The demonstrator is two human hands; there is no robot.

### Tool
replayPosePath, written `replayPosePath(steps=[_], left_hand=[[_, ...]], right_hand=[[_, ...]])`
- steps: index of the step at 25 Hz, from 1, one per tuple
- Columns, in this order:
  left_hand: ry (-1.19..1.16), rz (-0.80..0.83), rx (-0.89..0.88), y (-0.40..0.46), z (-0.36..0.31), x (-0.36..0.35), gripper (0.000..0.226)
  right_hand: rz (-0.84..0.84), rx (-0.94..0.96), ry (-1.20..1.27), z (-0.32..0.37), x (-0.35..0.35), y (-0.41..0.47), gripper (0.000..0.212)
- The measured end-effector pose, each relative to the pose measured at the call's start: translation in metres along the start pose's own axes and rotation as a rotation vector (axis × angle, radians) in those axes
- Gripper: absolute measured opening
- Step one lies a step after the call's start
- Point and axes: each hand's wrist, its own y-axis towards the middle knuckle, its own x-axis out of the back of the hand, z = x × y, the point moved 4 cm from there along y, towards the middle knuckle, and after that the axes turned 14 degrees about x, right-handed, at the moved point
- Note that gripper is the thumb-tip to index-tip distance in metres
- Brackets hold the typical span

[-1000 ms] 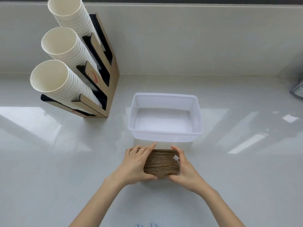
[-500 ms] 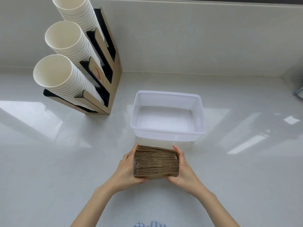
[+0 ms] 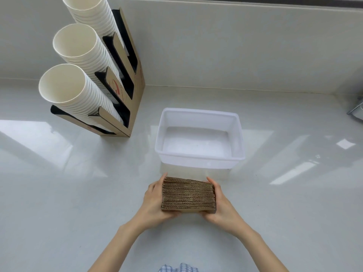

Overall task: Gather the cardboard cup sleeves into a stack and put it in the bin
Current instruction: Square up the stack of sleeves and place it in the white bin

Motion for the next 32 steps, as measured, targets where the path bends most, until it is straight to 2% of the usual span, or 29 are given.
replayPosePath(steps=[4,7,10,12,16,21,24,27,29,32], left_hand=[[0.023,-0.093,-0.059,0.002,-0.003,0.000,0.094],[0.018,-0.104,-0.074,0.004,-0.012,0.009,0.101],[0.062,-0.013,-0.053,0.006,-0.013,0.009,0.121],[0.066,0.042,-0.023,0.005,-0.007,0.008,0.123],[0.027,0.065,-0.001,0.002,-0.002,0.013,0.113],[0.055,-0.026,-0.020,0.003,-0.004,0.011,0.097],[0.058,-0.038,-0.007,0.003,-0.005,0.011,0.096],[0.083,-0.005,-0.021,0.003,-0.007,0.012,0.095],[0.058,0.050,-0.023,0.001,-0.009,0.012,0.087],[-0.145,0.174,0.010,-0.005,-0.014,0.016,0.071]], right_hand=[[-0.044,0.035,-0.063,0.002,-0.002,-0.001,0.080],[-0.061,0.038,-0.042,0.005,0.007,0.003,0.080],[-0.008,-0.013,-0.014,0.003,0.009,0.005,0.088],[0.008,-0.034,0.007,0.000,0.009,0.002,0.097],[0.007,-0.042,0.046,0.001,0.014,-0.001,0.100],[-0.045,-0.022,0.000,-0.001,0.011,0.001,0.085],[-0.031,-0.013,-0.016,0.002,0.009,0.003,0.092],[-0.023,-0.019,0.000,0.000,0.008,0.003,0.095],[-0.027,-0.031,0.057,-0.001,0.008,0.002,0.094],[-0.033,-0.019,0.231,0.005,0.013,0.001,0.088]])
